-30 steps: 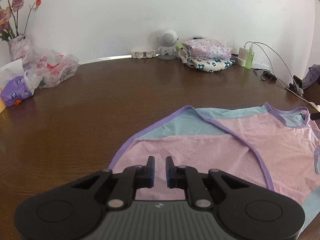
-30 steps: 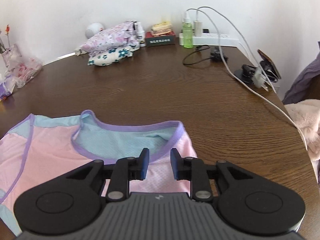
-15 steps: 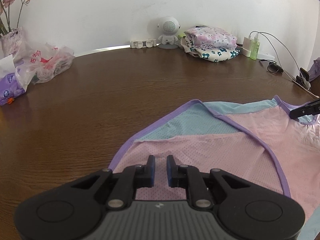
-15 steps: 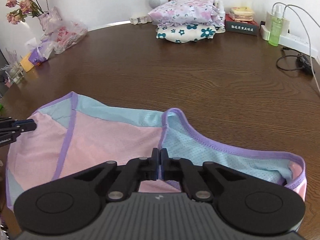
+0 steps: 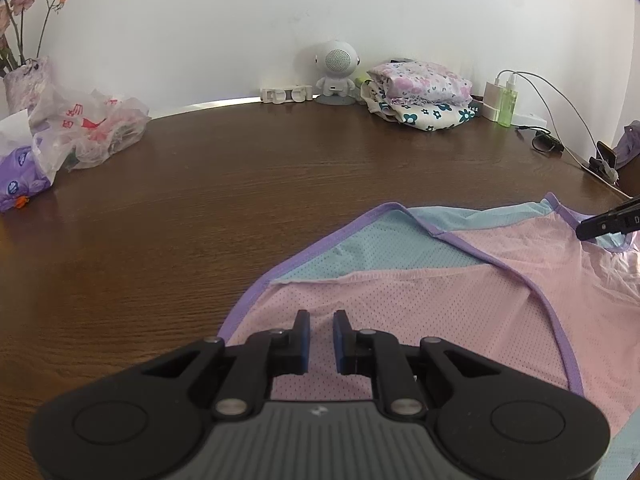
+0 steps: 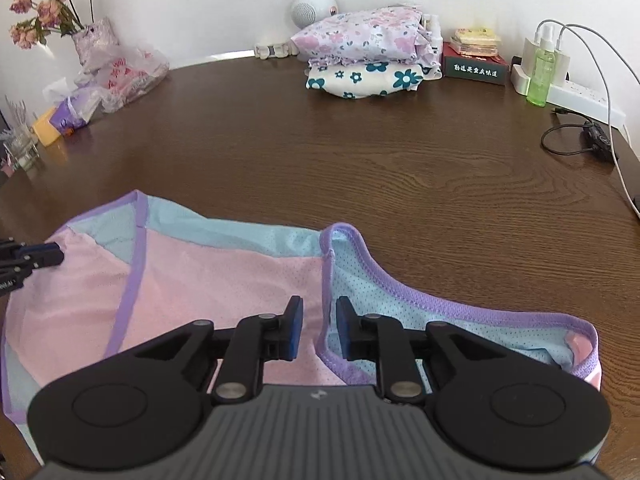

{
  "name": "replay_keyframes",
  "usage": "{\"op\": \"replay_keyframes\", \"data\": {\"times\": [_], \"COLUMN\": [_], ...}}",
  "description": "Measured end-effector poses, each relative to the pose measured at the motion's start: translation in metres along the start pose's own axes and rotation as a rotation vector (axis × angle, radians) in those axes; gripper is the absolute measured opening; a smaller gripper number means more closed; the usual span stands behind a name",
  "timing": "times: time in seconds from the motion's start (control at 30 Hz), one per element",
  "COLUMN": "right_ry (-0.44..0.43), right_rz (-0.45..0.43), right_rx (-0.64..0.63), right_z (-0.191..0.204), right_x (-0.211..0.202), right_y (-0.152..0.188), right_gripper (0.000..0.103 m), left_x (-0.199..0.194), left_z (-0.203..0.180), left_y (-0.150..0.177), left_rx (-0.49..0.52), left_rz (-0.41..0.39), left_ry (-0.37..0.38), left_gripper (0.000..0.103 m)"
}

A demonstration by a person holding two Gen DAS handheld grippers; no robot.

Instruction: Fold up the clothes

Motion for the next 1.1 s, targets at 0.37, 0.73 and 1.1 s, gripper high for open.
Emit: {"op": "replay_keyframes", "data": {"times": [0.37, 0.73, 1.1], "right_ry": [-0.046, -0.102, -0.004], "right_rz": [-0.084, -0.116, -0.091], "right_rx": [0.072, 0.094, -0.093], "right_z": [-0.003, 0.034, 0.077], "right_x": [-0.065, -0.1, -0.11], "right_y": [0.039, 0.113, 0.162], "right_gripper": [0.022, 0.038, 0.035], "left_x": [-0.037, -0.082, -0.09], "left_z": [-0.013, -0.076, -0.116], "left_y": [0.006, 0.049, 0.091], "left_rx": [-0.017, 0.05, 0.158], "left_rz": [-0.074, -0.082, -0.021], "left_ry": [0.057, 0.187, 0.171], "left_gripper": [0.017, 0.019, 0.019]}}
Point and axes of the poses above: each gripper's, at about its wrist camera, not at the fingertips, and x roughly the way its jaws point, z to its left, y to its underside, the point moved 3 cm from there along x, roughly the way its jaws point
